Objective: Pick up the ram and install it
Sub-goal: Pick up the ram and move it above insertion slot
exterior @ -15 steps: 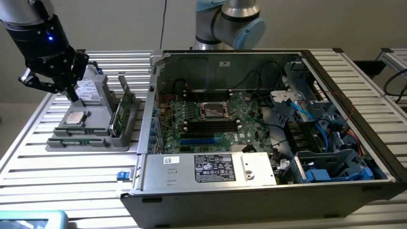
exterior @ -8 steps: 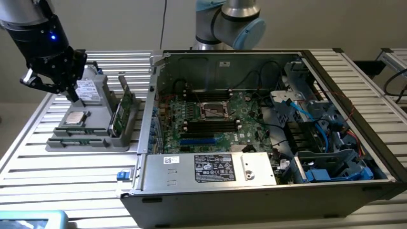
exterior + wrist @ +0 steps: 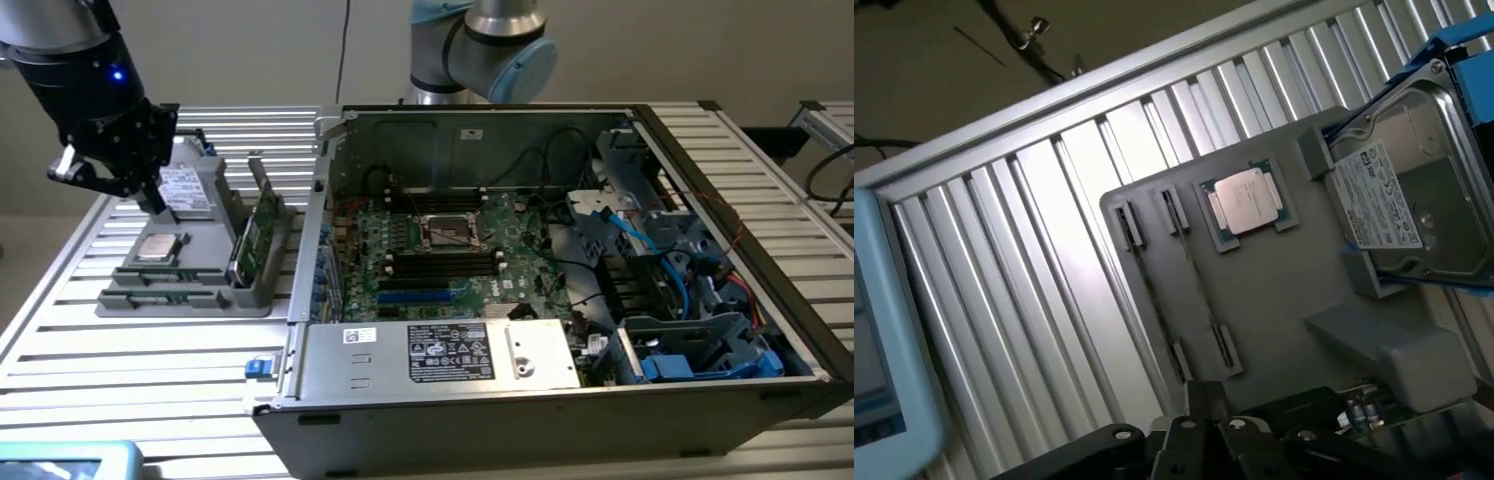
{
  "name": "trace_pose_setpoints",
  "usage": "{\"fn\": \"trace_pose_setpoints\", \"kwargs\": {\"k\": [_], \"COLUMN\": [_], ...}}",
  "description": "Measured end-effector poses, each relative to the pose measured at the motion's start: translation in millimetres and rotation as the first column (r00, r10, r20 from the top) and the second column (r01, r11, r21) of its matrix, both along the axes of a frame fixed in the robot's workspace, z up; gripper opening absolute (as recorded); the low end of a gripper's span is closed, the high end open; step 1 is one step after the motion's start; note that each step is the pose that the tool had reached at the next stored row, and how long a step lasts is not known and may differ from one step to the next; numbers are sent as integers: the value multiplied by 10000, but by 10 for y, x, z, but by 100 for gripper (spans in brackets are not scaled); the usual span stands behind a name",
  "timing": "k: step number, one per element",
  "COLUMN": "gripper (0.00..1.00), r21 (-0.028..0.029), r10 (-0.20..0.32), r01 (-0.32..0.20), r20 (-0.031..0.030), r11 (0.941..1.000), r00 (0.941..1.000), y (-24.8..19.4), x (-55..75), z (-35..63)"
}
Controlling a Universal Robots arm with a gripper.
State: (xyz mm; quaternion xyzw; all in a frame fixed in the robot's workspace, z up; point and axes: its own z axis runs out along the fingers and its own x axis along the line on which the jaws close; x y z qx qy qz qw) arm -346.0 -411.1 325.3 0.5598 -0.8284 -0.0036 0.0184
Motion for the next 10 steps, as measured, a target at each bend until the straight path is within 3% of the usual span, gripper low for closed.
{"fn": "trace_pose_setpoints", "kwargs": {"k": [5,10], "gripper": [11,11], "r21": [2,3], "r10": [909,1816], "r01": [-909,-1816], "r20": [0,1], "r11": [9959,9834], "r00": [9959,9834], "y": [0,0], "x": [0,0], "z": [-2,-2]}}
